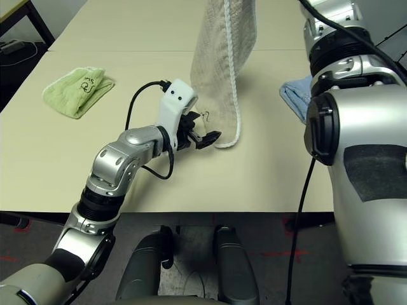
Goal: Fold the towel and set it aside.
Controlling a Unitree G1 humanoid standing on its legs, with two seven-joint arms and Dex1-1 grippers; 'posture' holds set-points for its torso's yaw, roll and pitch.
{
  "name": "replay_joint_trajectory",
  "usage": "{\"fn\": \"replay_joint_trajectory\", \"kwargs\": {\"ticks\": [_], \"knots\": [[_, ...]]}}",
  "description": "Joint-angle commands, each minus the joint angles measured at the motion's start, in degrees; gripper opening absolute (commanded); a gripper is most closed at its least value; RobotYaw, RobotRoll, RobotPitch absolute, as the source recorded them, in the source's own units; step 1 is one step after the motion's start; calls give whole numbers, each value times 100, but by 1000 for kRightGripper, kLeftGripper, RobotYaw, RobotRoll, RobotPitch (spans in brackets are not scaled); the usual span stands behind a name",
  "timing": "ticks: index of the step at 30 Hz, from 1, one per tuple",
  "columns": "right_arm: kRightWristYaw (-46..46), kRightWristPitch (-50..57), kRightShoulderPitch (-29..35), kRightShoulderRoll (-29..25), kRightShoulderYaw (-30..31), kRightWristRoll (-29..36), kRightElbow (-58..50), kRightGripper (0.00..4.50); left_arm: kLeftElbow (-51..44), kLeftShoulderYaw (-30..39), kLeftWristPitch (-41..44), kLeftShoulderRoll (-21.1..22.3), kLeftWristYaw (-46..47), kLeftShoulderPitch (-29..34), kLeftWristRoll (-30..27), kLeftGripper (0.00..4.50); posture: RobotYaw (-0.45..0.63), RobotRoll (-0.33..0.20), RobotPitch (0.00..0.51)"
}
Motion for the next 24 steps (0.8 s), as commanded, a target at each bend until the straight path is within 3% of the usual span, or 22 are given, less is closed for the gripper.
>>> {"fn": "replay_joint_trajectory", "kwargs": {"ticks": [1,11,24], "knots": [[-90,148,-205,42,-95,87,7,37,-59,-315,-242,111,40,148,144,4500,69,0,227],[-156,259,-160,116,-15,2,31,37,626,-809,-1059,-219,56,-373,440,4500,73,0,222],[-390,454,30,236,34,-105,115,37,-296,-411,209,-288,50,-558,-46,4500,121,0,230]]}}
